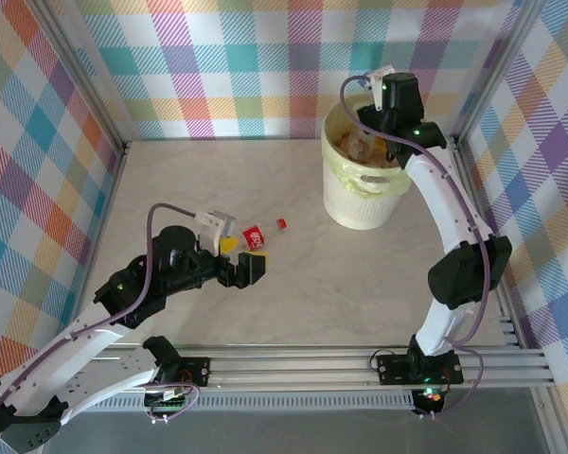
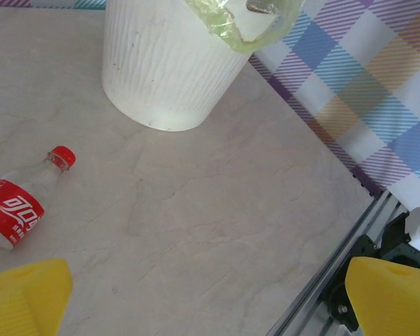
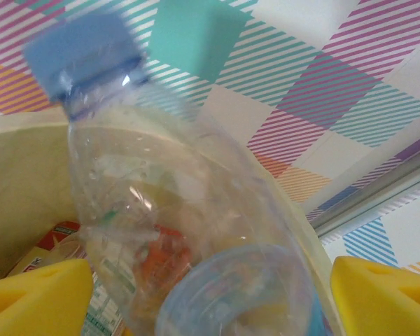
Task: Put the plastic bottles in the bin
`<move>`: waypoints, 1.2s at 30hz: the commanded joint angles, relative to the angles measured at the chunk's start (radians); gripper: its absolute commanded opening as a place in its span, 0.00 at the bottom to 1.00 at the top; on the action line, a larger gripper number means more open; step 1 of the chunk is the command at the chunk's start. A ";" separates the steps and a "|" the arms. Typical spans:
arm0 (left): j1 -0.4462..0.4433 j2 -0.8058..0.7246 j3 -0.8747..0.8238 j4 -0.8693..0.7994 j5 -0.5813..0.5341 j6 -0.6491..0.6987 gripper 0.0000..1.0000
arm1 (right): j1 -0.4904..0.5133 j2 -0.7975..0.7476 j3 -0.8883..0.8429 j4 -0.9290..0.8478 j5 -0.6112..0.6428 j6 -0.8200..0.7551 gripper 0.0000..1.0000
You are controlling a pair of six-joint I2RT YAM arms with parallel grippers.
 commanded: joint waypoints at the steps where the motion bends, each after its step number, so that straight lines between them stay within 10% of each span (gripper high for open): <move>1: -0.016 0.006 0.033 -0.061 -0.036 0.031 1.00 | 0.002 -0.086 -0.023 -0.007 -0.038 0.047 0.89; 13: -0.011 0.060 0.090 -0.140 -0.102 0.082 1.00 | 0.002 -0.260 -0.101 -0.122 -0.178 0.204 0.91; 36: 0.248 0.569 0.330 -0.459 0.033 0.462 0.99 | 0.002 -0.740 -0.719 -0.092 -1.044 0.753 1.00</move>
